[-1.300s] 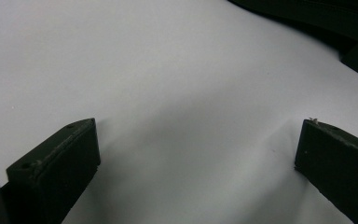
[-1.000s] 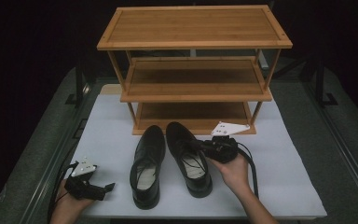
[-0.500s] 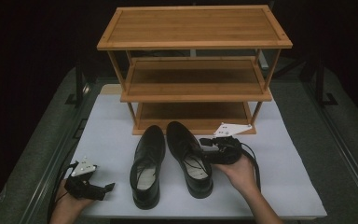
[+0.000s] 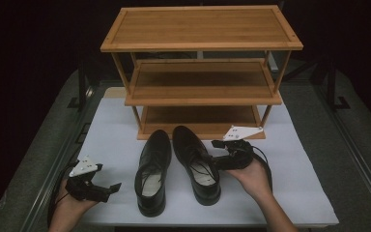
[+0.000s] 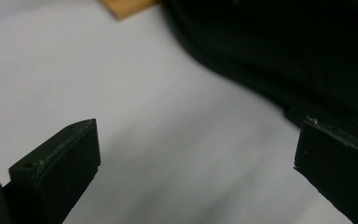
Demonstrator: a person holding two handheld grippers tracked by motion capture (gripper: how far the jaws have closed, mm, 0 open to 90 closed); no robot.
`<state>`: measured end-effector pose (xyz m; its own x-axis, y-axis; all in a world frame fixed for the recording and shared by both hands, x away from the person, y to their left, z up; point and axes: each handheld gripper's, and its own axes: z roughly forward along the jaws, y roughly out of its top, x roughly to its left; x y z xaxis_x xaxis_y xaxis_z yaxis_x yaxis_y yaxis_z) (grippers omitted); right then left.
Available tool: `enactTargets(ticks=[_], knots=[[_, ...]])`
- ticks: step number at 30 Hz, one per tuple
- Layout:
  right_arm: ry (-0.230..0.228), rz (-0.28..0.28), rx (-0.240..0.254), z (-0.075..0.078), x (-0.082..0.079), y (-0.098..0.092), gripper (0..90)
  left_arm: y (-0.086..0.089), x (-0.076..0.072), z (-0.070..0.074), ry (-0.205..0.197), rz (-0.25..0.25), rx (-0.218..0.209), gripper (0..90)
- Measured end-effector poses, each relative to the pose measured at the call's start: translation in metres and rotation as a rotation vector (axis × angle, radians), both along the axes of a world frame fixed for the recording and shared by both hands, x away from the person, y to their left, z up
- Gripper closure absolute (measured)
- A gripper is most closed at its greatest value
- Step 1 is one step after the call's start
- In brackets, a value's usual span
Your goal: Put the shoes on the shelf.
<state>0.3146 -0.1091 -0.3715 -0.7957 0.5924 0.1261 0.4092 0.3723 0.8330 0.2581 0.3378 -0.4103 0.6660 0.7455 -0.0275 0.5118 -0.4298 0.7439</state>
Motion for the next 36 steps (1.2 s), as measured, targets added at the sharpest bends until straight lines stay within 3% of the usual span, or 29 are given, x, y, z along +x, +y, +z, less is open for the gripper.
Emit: enactTargets(ticks=[1, 4, 8, 10, 14, 18, 24, 29, 36], knots=[[0.001, 0.000, 0.000, 0.000, 0.000, 0.000, 35.9, 0.000, 0.000, 0.000, 0.000, 0.000, 0.000, 0.0], [0.002, 0.001, 0.003, 0.001, 0.001, 0.001, 35.9, -0.008, 0.002, 0.017, -0.015, -0.046, -0.063, 6.4], [0.003, 0.006, 0.003, 0.002, 0.002, 0.001, 36.4, -0.020, 0.006, 0.032, -0.036, -0.079, -0.075, 7.1], [0.003, 0.007, -0.002, 0.002, 0.003, 0.002, 36.9, -0.023, 0.008, 0.038, -0.032, -0.108, -0.102, 16.0], [0.004, 0.010, -0.006, 0.002, 0.004, 0.002, 37.2, -0.032, 0.012, 0.046, -0.042, -0.138, -0.122, 17.6], [0.007, 0.022, -0.015, 0.000, 0.006, 0.004, 39.3, -0.046, 0.020, 0.053, -0.046, -0.179, -0.127, 27.0], [0.009, 0.037, -0.022, -0.001, 0.008, 0.007, 42.3, -0.063, 0.029, 0.054, -0.041, -0.228, -0.129, 43.0], [0.004, 0.041, -0.019, -0.002, 0.010, 0.008, 42.7, -0.072, 0.036, 0.048, -0.022, -0.245, -0.123, 46.8], [0.010, 0.044, -0.013, -0.004, 0.013, 0.009, 42.7, -0.075, 0.038, 0.041, -0.024, -0.233, -0.116, 50.8]])
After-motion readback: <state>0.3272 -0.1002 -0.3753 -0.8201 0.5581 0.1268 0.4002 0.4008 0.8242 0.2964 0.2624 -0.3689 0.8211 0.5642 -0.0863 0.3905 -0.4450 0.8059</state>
